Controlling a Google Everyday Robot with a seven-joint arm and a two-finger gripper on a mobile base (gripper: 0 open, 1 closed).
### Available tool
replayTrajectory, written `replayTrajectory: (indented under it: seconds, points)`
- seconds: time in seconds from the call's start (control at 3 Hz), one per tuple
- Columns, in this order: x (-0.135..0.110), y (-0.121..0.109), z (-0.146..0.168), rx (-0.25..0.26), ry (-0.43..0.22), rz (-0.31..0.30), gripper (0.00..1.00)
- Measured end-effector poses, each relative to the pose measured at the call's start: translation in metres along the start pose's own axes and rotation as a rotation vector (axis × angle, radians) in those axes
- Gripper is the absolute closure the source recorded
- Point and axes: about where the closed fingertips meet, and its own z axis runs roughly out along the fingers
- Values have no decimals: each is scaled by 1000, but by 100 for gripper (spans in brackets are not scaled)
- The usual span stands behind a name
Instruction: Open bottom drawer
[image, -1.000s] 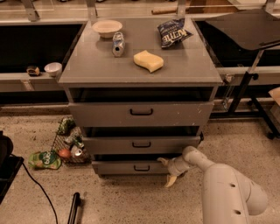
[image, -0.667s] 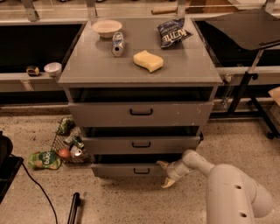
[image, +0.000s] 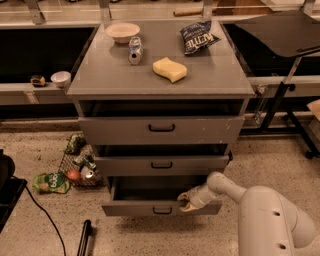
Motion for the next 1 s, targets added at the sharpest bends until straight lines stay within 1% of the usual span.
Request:
replayTrajectory:
  seconds: [0.33,1.0]
  points:
    - [-4,-1,-4,0,0,0,87]
    - [-4,-1,-4,0,0,0,39]
